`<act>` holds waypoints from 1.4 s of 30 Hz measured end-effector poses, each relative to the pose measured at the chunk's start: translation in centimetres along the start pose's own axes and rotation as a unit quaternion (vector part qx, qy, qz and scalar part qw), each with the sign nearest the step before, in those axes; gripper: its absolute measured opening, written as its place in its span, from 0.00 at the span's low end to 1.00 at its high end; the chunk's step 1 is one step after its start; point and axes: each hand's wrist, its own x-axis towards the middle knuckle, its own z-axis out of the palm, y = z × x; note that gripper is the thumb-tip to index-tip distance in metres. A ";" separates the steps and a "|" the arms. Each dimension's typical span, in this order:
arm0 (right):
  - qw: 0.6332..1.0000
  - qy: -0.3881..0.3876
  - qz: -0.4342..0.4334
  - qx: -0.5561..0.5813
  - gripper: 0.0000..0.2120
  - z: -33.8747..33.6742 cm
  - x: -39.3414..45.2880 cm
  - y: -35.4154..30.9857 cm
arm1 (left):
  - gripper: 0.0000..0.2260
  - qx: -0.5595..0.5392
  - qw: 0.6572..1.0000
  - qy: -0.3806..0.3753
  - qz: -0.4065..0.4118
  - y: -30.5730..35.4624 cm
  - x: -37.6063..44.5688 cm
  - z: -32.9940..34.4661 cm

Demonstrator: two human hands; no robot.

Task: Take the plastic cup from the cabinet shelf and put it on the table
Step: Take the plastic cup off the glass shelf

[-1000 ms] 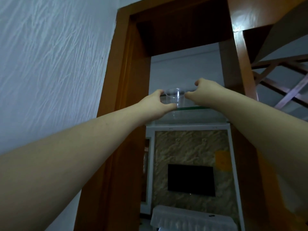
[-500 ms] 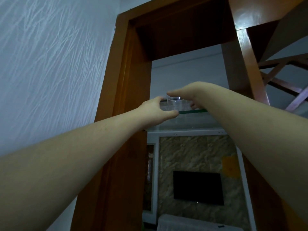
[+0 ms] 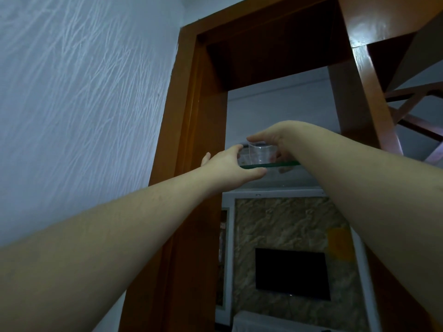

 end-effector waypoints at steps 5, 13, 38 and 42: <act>0.999 0.011 -0.007 0.032 0.35 -0.1 -0.2 0.0 | 0.38 -0.038 0.999 0.001 0.000 -0.1 -0.5 -0.6; 0.977 0.005 -0.121 0.177 0.37 -1.1 -1.8 0.2 | 0.38 -0.374 0.921 0.036 -0.102 0.0 -2.0 -1.6; 0.942 -0.123 -0.229 0.211 0.25 3.6 -12.5 4.5 | 0.15 -0.756 0.634 -0.030 -0.158 -1.2 -13.4 -0.9; 0.952 -0.136 -0.216 0.166 0.23 3.9 -13.8 7.0 | 0.15 -0.746 0.651 -0.045 -0.131 -1.2 -15.7 1.6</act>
